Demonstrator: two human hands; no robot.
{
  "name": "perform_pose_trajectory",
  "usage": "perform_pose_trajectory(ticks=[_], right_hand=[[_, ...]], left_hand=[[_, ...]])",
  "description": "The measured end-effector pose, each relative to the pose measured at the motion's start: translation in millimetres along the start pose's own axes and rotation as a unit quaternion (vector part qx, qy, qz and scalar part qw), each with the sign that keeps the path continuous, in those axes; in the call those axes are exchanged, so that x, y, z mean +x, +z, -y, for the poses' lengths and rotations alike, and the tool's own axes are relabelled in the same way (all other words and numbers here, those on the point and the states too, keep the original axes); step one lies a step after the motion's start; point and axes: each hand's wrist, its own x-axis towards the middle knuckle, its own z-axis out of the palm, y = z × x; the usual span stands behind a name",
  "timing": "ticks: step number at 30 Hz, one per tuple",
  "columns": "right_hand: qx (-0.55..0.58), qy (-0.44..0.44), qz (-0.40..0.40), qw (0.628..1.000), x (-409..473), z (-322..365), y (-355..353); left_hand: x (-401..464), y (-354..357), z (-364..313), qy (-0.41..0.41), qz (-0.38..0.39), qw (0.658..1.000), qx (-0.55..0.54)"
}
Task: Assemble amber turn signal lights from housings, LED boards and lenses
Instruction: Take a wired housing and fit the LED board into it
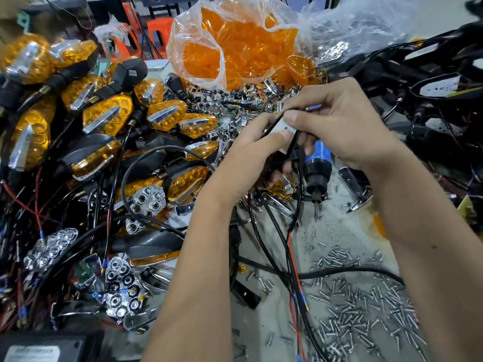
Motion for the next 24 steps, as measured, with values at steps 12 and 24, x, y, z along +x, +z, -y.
perform_pose_trajectory(ticks=[12, 24], right_hand=[[0.088, 0.095, 0.067, 0.989, -1, -8, -2], [0.09, 0.121, 0.073, 0.986, -1, -5, -7]], left_hand=[[2, 10, 4, -0.049, 0.024, 0.998, -0.039], [-1, 15, -2, -0.063, 0.045, 0.996, -0.035]])
